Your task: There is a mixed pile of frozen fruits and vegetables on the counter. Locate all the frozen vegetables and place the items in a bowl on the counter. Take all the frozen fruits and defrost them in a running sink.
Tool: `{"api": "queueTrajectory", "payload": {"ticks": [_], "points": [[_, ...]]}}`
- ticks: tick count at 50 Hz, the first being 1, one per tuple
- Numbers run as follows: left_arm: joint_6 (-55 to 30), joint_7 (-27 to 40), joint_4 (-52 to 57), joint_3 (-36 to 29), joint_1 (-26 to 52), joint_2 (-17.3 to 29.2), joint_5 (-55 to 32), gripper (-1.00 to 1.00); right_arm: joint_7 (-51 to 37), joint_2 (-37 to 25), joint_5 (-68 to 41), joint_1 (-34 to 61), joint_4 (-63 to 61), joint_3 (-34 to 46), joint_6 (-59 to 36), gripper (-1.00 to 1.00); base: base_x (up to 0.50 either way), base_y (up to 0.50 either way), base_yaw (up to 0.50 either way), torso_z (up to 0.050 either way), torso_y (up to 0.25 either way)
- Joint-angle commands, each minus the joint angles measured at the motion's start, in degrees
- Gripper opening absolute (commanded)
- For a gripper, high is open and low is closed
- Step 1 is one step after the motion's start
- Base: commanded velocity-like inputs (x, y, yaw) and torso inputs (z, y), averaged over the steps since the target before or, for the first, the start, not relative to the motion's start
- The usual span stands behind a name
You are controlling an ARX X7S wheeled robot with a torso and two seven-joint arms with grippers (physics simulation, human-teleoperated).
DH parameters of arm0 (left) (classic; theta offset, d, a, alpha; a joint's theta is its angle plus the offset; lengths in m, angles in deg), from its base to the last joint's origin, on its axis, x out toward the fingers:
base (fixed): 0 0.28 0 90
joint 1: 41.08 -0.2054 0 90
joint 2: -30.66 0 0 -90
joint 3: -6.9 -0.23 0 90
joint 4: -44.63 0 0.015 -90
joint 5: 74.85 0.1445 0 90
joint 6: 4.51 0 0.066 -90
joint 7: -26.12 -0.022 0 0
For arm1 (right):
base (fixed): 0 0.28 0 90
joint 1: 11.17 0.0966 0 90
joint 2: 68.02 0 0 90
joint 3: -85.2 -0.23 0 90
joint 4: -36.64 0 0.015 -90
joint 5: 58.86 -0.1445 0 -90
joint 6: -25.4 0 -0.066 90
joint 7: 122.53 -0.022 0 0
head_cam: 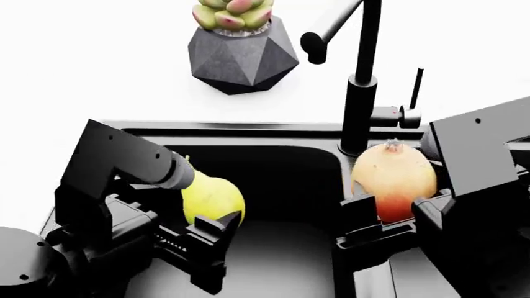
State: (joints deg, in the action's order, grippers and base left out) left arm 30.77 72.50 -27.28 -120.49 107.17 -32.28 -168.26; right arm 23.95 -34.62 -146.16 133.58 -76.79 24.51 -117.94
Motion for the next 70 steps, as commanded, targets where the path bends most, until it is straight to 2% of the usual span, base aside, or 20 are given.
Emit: {"api": "queueTrajectory", "payload": {"ticks": [1, 11, 20, 38, 50, 70], "points": [[0.55, -1.95, -5.66, -3.69, 0.17, -3.46, 4.05, -1.0, -1.1, -3.57, -2.56, 1.85, -1.14, -3.5, -0.51, -1.0, 0.0, 0.0, 0.0, 0.0, 0.0], [0.18, -2.71, -6.54, -7.98, -1.16, -7.0, 7.76, -1.0, -1.51, -5.58, -4.51, 1.69, -1.47, -5.13, 0.23, -1.0, 0.0, 0.0, 0.0, 0.0, 0.001], [-0.17, -4.84, -11.65, -11.36, -0.19, -9.93, 11.84, -1.0, -1.32, -5.73, -4.55, 0.39, -1.93, -5.21, 0.95, -1.0, 0.0, 0.0, 0.0, 0.001, 0.0], [-1.2, -9.41, -21.02, -15.93, 1.57, -16.95, 13.52, -1.0, -0.06, -6.98, -4.05, -4.84, -3.12, -5.81, 3.95, -1.0, 0.0, 0.0, 0.0, 0.0, 0.001], [-0.1, -11.12, -26.08, -18.92, 1.63, -16.77, 18.04, -1.0, 0.19, -6.81, -3.81, -5.22, -3.36, -5.8, 4.26, -1.0, 0.0, 0.0, 0.0, 0.0, 0.001], [0.04, -12.73, -28.44, -21.81, -0.55, -17.45, 19.09, -1.0, 0.76, -7.14, -3.24, -6.9, -3.53, -6.17, 5.55, -1.0, 0.0, 0.0, 0.0, 0.001, 0.001]]}}
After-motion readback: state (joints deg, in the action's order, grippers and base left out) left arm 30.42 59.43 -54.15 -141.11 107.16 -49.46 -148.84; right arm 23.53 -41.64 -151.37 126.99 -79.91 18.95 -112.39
